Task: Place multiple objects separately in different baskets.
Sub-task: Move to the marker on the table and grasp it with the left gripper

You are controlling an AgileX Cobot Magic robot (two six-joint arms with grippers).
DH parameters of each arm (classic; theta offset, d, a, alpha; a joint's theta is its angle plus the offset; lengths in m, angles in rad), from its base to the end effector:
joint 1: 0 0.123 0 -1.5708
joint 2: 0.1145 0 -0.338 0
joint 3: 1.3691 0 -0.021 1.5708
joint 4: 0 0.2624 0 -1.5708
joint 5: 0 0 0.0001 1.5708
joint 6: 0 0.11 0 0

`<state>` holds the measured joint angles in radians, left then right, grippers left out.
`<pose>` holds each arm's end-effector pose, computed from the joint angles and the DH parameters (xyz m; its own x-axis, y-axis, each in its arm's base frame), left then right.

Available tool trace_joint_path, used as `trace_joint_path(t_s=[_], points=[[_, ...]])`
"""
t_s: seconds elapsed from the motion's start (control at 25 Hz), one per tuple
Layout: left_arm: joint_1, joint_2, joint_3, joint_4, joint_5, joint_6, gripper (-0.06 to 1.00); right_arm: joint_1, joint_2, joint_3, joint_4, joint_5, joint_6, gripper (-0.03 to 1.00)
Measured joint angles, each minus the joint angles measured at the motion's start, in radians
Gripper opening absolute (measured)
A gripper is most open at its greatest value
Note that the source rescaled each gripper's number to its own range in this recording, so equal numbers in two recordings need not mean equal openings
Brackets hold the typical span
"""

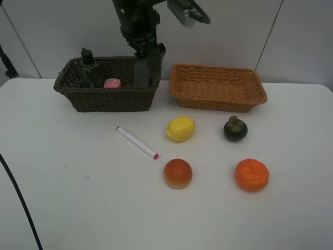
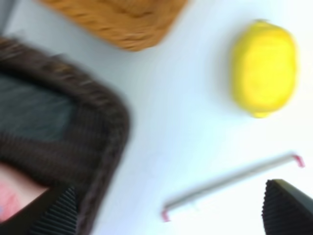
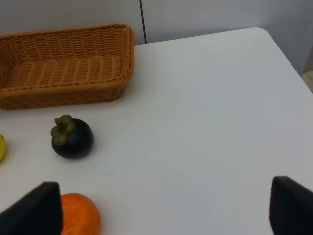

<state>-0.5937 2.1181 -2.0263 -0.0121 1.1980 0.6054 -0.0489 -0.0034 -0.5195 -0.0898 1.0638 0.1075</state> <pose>0.4218 -0.2862 0.3068 -0.3196 0.8979 -0.3028 0.9014 0.3866 0.1949 -0.0347 -0.0069 0.2800 -0.4277 0.0846 -0.8999 0.1467 0.9889 0.0232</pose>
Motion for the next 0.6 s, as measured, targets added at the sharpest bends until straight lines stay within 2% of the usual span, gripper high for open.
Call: trace_joint_path(t_s=[0.2,0.36,0.6], points=[[-0.072,0.000,0.170,-0.001,0.000,0.044,1.00,0.000,0.000,0.000,0.000,0.000,0.000,1.00],[-0.085,0.000,0.308,-0.008,-0.006,0.095,1.00,0.000,0.000,0.000,0.000,0.000,0.000,1.00],[-0.085,0.000,0.463,-0.033,-0.137,0.143,1.00,0.000,0.000,0.000,0.000,0.000,0.000,1.00]])
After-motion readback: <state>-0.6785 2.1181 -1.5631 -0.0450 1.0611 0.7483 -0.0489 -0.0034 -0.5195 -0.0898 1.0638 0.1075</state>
